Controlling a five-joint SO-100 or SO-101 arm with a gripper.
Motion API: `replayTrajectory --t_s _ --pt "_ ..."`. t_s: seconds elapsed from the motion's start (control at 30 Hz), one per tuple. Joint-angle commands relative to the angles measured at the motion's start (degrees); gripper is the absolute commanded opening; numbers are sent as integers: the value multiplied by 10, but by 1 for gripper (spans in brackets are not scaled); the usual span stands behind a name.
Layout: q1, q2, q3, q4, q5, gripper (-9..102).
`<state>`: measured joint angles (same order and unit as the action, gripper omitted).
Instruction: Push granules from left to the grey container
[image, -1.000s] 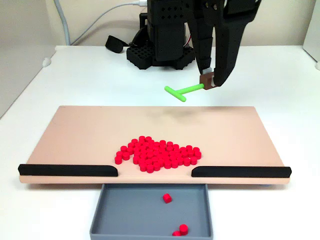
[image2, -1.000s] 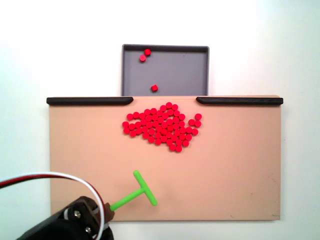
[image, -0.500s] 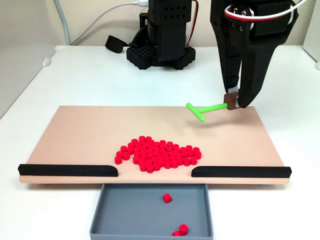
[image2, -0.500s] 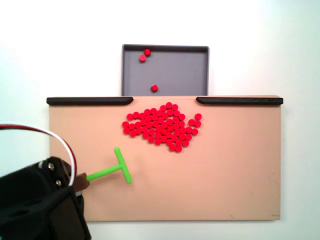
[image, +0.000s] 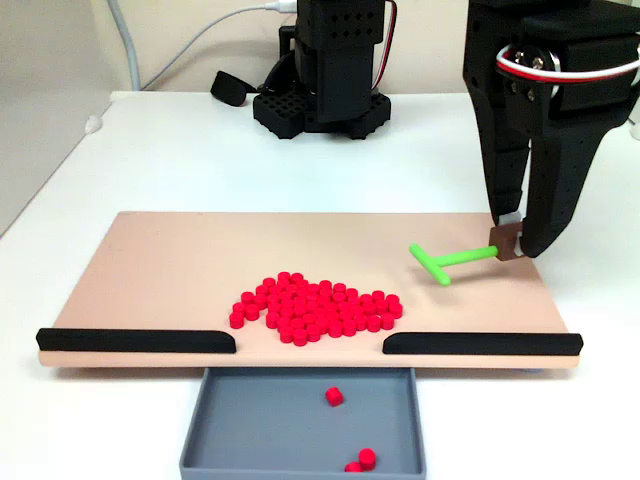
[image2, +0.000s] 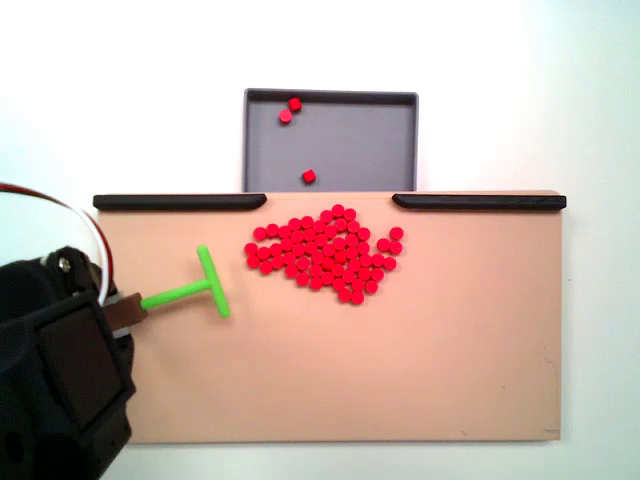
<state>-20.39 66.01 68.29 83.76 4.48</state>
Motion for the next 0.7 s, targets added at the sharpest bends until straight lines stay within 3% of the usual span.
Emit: replayTrajectory --t_s 0.0,0.67 --pt "-4 -2 -25 2 6 0" --pt "11 -10 -38 2 11 0"
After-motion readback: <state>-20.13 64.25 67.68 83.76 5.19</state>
